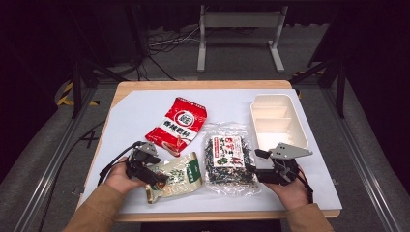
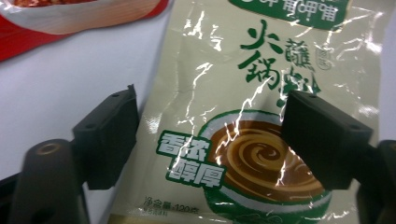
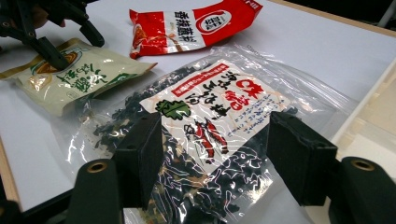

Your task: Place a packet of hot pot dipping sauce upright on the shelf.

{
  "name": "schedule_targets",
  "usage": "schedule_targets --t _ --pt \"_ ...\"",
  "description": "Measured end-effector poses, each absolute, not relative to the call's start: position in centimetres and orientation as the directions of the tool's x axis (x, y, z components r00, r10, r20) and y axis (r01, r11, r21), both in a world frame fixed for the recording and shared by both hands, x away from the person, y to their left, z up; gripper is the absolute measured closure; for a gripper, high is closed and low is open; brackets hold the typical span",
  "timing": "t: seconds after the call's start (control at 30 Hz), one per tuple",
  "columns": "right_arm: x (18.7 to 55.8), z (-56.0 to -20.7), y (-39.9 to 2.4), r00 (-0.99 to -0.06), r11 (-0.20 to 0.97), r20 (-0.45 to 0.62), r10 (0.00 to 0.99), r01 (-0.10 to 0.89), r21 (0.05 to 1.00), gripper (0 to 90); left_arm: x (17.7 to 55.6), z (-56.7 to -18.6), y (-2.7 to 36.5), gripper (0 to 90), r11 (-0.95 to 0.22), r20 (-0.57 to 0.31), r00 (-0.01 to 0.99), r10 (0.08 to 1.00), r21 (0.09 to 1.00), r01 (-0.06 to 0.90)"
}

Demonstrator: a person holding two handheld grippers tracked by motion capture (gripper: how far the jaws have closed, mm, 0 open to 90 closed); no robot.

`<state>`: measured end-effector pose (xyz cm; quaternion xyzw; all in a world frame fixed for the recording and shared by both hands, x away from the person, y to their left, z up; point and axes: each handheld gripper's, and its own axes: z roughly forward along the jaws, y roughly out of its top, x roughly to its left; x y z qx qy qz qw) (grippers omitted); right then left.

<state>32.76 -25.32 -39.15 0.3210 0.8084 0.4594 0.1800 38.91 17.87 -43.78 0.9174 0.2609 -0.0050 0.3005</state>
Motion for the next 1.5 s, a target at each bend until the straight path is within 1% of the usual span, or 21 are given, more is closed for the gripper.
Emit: schedule_targets --t 0.07,0.2,0.23,0.27,0.3,0.33,0.37,0.47,0.5,0.6,0.7,0.93,1.0,1.07,1.13,1.17,1.2,1.27,1.33,1.43,1.5 --pt "32.8 -39.2 -25.4 -0.729 0.372 0.005 0.685 0.355 0.858 36.0 38.9 -43.7 18.0 27.4 -0.675 -0.160 0.854 0.495 0.549 0.494" --pt "32.8 -39.1 -25.4 -0.729 0.371 0.004 0.685 0.354 0.859 36.0 38.9 -43.6 18.2 39.0 -0.678 -0.145 0.853 0.501 0.548 0.491" --pt "32.7 -39.1 -25.4 -0.728 0.372 0.003 0.685 0.353 0.859 36.0 38.8 -43.5 18.2 39.0 -0.678 -0.138 0.849 0.511 0.543 0.496" --pt "32.7 -39.1 -25.4 -0.729 0.371 0.004 0.685 0.353 0.859 36.0 38.7 -43.5 18.1 41.9 -0.681 -0.129 0.848 0.513 0.540 0.494" --pt "32.7 -39.1 -25.4 -0.728 0.373 0.003 0.685 0.354 0.858 35.9 38.6 -43.4 18.1 48.3 -0.686 -0.125 0.851 0.510 0.538 0.490" --pt "32.7 -39.1 -25.4 -0.728 0.373 0.003 0.685 0.354 0.858 35.9 38.5 -43.4 18.1 48.3 -0.690 -0.130 0.855 0.501 0.536 0.486" --pt "32.8 -39.1 -25.4 -0.728 0.374 0.002 0.685 0.354 0.857 35.9 38.0 -43.4 17.8 57.0 -0.705 -0.108 0.866 0.487 0.537 0.463" --pt "32.8 -39.2 -25.4 -0.730 0.375 0.002 0.684 0.354 0.857 35.9 37.6 -43.3 17.5 64.1 -0.721 -0.082 0.870 0.486 0.525 0.452" --pt "32.8 -39.2 -25.4 -0.730 0.375 0.002 0.684 0.354 0.857 35.9 37.5 -43.3 17.4 64.1 -0.730 -0.069 0.873 0.483 0.518 0.445" --pt "32.8 -39.2 -25.3 -0.731 0.378 0.000 0.682 0.353 0.856 35.8 37.5 -43.3 17.5 72.4 -0.732 -0.060 0.875 0.481 0.521 0.438" --pt "32.8 -39.2 -25.3 -0.733 0.380 -0.001 0.680 0.352 0.856 35.9 37.4 -43.1 17.5 78.7 -0.733 -0.053 0.874 0.483 0.521 0.437" --pt "32.7 -39.2 -25.1 -0.738 0.382 0.000 0.675 0.349 0.856 37.4 37.1 -42.8 17.8 82.3 -0.723 -0.060 0.872 0.486 0.532 0.440" --pt "32.5 -39.1 -25.0 -0.749 0.380 0.006 0.663 0.343 0.859 41.6 36.9 -42.2 18.5 82.5 -0.700 -0.071 0.871 0.486 0.565 0.436" --pt "32.4 -39.0 -24.8 -0.757 0.376 0.008 0.653 0.334 0.864 42.8 36.5 -41.6 19.0 82.5 -0.681 -0.070 0.873 0.482 0.597 0.424" --pt "32.3 -39.0 -24.7 -0.767 0.366 0.014 0.641 0.322 0.873 43.0 36.3 -41.3 19.2 82.8 -0.676 -0.068 0.874 0.482 0.606 0.419" --pt "32.3 -38.9 -24.6 -0.770 0.363 0.016 0.637 0.319 0.876 43.1 36.0 -40.9 19.5 82.9 -0.666 -0.058 0.876 0.479 0.626 0.406" --pt "32.3 -38.9 -24.6 -0.770 0.363 0.016 0.637 0.319 0.876 43.1 36.0 -40.9 19.5 83.1 -0.666 -0.058 0.876 0.479 0.626 0.406" --pt "32.1 -38.8 -24.4 -0.776 0.358 0.021 0.630 0.314 0.879 43.7 35.4 -40.3 19.8 83.3 -0.660 -0.028 0.884 0.466 0.654 0.369" --pt "32.1 -38.8 -24.2 -0.785 0.355 0.027 0.620 0.310 0.882 45.7 35.1 -39.8 20.0 83.9 -0.659 -0.014 0.888 0.460 0.665 0.351" --pt "32.0 -38.5 -24.0 -0.794 0.313 0.080 0.603 0.327 0.892 47.3 34.4 -39.0 20.6 85.5 -0.643 0.010 0.888 0.460 0.693 0.326" --pt "31.8 -38.3 -23.8 -0.800 0.321 0.067 0.596 0.314 0.893 47.7 34.1 -38.6 21.0 86.4 -0.623 0.022 0.881 0.472 0.716 0.315"
